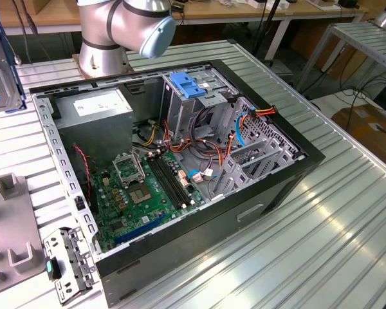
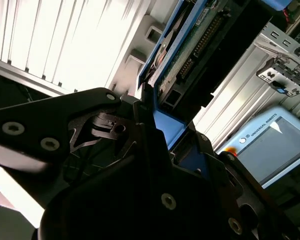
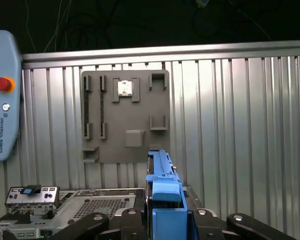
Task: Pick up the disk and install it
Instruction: 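Pick up the disk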
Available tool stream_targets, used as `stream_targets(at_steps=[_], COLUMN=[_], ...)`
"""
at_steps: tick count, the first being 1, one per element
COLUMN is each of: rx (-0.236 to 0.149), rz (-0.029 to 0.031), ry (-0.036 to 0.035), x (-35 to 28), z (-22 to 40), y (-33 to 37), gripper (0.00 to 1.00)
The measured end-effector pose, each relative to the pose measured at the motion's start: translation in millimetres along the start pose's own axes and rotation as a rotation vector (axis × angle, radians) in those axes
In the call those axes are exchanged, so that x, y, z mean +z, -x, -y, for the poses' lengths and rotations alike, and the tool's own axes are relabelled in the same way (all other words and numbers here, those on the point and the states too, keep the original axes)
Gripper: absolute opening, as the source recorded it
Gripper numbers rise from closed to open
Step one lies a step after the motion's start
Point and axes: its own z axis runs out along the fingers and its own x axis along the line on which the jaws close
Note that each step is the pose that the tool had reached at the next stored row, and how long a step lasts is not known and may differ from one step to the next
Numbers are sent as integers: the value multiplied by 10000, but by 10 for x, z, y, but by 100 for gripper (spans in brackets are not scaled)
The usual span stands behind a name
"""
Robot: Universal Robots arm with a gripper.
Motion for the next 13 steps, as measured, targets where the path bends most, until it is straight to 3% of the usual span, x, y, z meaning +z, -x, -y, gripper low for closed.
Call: stream_targets(at_steps=[11, 13], rx=[0, 0], rz=[-12, -14], ry=[0, 0], x=[15, 18], z=[320, 413], y=[15, 19], gripper=[37, 37])
